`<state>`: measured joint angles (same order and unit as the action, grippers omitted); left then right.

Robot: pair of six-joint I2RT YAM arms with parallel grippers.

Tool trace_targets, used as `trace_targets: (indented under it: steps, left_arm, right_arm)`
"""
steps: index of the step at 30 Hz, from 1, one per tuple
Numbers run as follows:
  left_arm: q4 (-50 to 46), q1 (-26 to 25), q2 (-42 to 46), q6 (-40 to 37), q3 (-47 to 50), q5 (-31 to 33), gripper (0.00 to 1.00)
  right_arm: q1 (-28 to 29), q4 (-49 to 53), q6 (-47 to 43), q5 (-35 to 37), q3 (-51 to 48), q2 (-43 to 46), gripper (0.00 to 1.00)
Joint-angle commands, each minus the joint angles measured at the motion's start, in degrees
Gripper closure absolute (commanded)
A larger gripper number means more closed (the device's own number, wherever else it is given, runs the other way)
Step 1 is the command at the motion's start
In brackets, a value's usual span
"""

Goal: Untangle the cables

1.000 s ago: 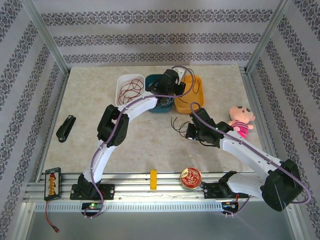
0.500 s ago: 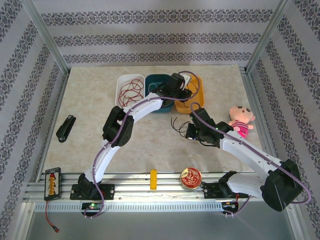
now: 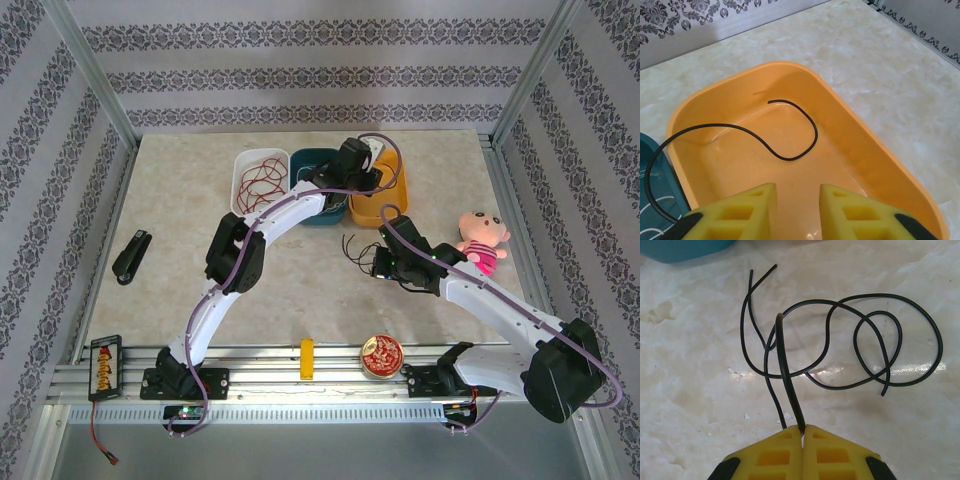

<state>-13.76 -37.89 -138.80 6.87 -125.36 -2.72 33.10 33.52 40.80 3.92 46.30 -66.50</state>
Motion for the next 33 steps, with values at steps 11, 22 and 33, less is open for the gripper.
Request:
trace_targets:
  steps: [11, 22, 33]
  left_arm:
    - [-15.45, 2.73, -0.59, 9.62, -9.4, 4.97, 0.64]
    - [-26.69, 2.71, -1.31, 13.14, -13.41, 1.99, 0.55]
    - [-26.46, 0.17, 1.2, 11.74, -6.44, 4.46, 0.59]
  right_arm:
    - [-0.41, -0.56, 0.65, -0.14, -0.76, 0.58, 1.0]
    - [-0.45, -0.92, 0.07, -0.28, 0.45, -0.88, 1.0]
    - [-0.43, -0.51, -0.61, -0.05, 1.49, -0.98, 1.0]
